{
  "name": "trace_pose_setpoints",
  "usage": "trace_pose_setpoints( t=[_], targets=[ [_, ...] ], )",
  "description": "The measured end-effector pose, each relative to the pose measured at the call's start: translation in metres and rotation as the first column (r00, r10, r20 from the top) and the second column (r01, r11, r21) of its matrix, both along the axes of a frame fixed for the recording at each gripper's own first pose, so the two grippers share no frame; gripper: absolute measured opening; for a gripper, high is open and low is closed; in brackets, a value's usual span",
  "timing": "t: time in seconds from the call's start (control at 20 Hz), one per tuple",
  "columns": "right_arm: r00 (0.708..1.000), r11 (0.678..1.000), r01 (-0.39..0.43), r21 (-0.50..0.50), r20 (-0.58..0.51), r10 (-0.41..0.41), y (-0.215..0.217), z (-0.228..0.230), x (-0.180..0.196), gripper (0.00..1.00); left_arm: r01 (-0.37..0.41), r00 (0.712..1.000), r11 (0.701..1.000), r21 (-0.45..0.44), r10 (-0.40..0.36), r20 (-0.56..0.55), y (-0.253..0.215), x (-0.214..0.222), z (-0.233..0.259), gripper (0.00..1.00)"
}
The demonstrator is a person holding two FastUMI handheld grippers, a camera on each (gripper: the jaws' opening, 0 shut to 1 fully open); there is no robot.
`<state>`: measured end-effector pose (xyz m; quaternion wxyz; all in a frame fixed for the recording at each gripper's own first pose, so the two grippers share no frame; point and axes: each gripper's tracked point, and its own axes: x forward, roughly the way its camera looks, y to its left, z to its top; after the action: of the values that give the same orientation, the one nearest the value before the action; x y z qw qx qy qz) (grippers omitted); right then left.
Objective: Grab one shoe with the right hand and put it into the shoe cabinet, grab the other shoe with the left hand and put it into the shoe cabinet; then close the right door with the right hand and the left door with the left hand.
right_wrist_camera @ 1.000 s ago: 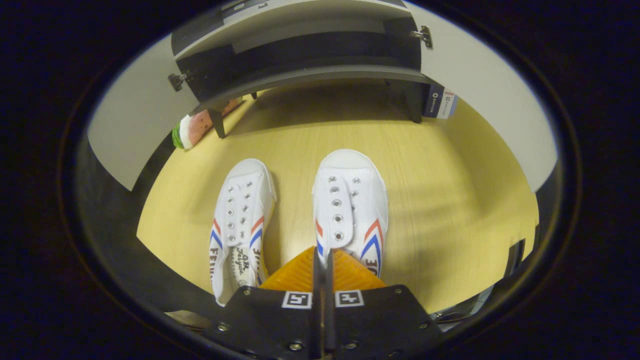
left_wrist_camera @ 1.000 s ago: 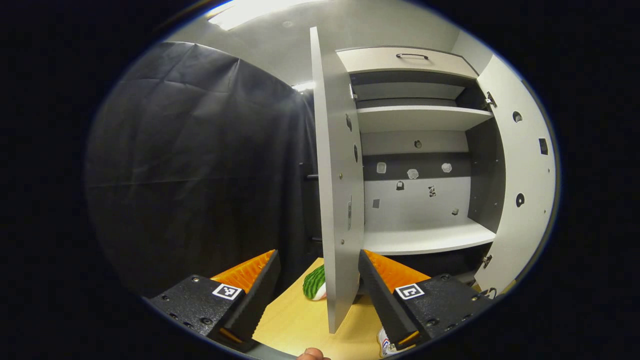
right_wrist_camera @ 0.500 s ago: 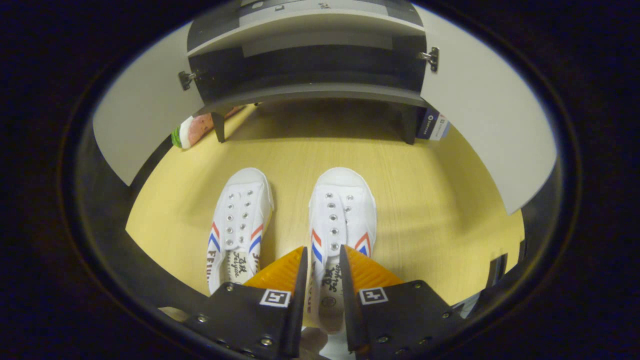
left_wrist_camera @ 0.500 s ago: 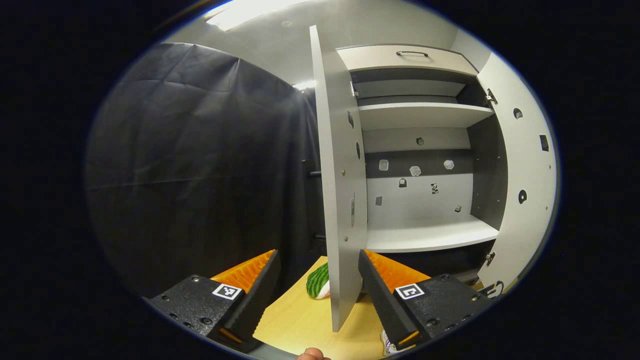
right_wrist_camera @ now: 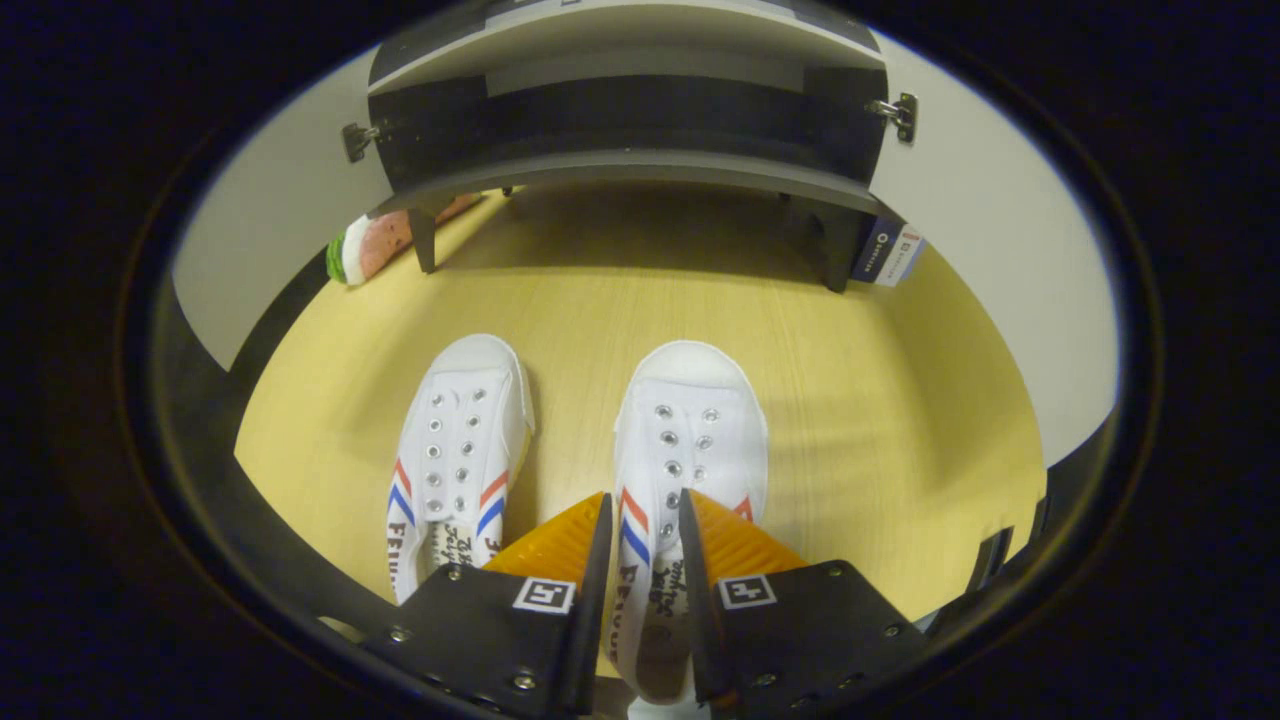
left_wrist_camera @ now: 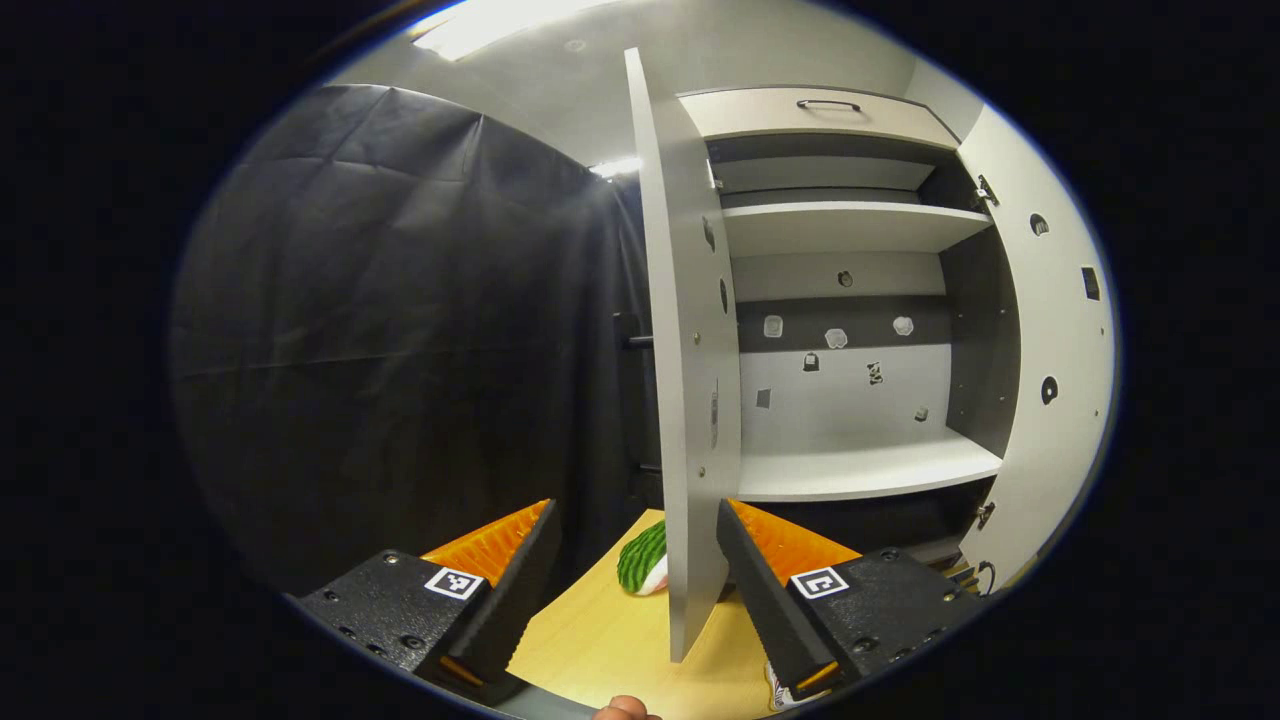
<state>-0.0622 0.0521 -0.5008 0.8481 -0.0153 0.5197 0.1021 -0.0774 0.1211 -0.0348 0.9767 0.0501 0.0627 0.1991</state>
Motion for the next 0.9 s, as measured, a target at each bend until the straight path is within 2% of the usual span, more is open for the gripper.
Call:
trace_pose_setpoints(
  t=[0.1,0.2,0.25,0.3,0.35,0.45,0.7,0.8,0.9],
  targets=[
    [1.0,1.0,-0.019,-0.023,-0.006,0.019,0.002,-0.005,-0.001,0.42,-0.003,1.0,1.0,-0.009,0.003,-0.002,0.001,-0.001,-0.001,0.96],
    [1.0,0.999,-0.025,-0.046,0.003,0.026,0.003,-0.008,0.0,0.38,-0.006,1.0,1.0,-0.012,0.006,-0.002,0.002,-0.002,-0.002,0.96],
    [1.0,0.999,-0.02,-0.043,0.0,0.02,0.003,-0.01,0.001,0.19,-0.006,1.0,1.0,-0.012,0.006,-0.001,0.002,-0.003,-0.001,0.96],
    [1.0,1.0,0.011,-0.025,0.001,-0.011,0.005,-0.009,0.004,0.19,-0.006,1.0,1.0,-0.011,0.006,0.0,0.003,-0.003,-0.001,0.96],
    [1.0,1.0,0.027,-0.005,-0.006,-0.027,0.003,-0.008,0.004,0.02,-0.006,1.0,1.0,-0.009,0.006,0.001,0.004,-0.003,0.0,0.96],
    [0.998,0.998,0.055,0.028,-0.012,-0.054,0.0,0.0,0.002,0.01,-0.005,1.0,1.0,-0.006,0.005,0.004,0.004,-0.005,0.002,0.96],
    [0.991,0.988,0.117,0.102,0.049,-0.123,-0.009,0.036,0.015,0.01,0.008,1.0,1.0,-0.013,-0.008,0.004,0.002,-0.004,0.001,0.96],
    [0.987,0.985,0.117,0.126,0.097,-0.129,-0.008,0.06,0.026,0.0,0.018,1.0,1.0,-0.016,-0.018,0.001,0.0,-0.003,-0.001,0.94],
    [0.978,0.98,0.122,0.159,0.152,-0.146,-0.004,0.092,0.037,0.0,0.027,1.0,0.999,-0.018,-0.027,0.004,-0.003,-0.003,-0.001,0.96]
  ],
)
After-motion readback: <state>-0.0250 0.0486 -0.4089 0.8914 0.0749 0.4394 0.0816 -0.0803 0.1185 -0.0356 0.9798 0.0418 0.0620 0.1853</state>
